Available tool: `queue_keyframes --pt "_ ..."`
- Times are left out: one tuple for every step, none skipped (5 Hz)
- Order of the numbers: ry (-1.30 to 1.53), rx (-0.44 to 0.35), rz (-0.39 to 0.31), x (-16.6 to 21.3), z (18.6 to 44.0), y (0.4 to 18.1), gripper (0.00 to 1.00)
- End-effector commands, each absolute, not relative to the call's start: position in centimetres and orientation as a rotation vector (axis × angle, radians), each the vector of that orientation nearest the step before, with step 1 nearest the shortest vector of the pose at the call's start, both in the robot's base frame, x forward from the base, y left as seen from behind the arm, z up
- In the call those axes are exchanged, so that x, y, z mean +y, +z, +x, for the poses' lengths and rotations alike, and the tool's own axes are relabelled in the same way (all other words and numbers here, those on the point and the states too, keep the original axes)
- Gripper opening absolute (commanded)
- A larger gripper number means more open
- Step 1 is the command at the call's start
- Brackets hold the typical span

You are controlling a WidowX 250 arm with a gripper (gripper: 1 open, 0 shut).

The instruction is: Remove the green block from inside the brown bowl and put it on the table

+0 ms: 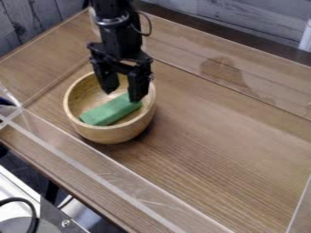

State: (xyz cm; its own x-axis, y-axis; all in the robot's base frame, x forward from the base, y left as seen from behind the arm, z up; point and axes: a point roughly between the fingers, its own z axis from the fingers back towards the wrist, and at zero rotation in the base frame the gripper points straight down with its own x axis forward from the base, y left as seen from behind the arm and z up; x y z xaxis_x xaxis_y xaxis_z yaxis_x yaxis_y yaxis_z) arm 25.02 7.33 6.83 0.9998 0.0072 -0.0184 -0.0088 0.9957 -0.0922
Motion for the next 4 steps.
queue_keyframes --pt "-0.004 -0.015 -0.085 8.1 25.7 7.3 1.0" --pt "-0.002 -0.022 -0.094 8.8 25.9 7.4 1.0" --pt "-0.045 -0.006 -0.073 9.2 25.7 7.9 1.0" --pt "-0.083 0.006 -0.056 9.6 25.5 8.6 1.0"
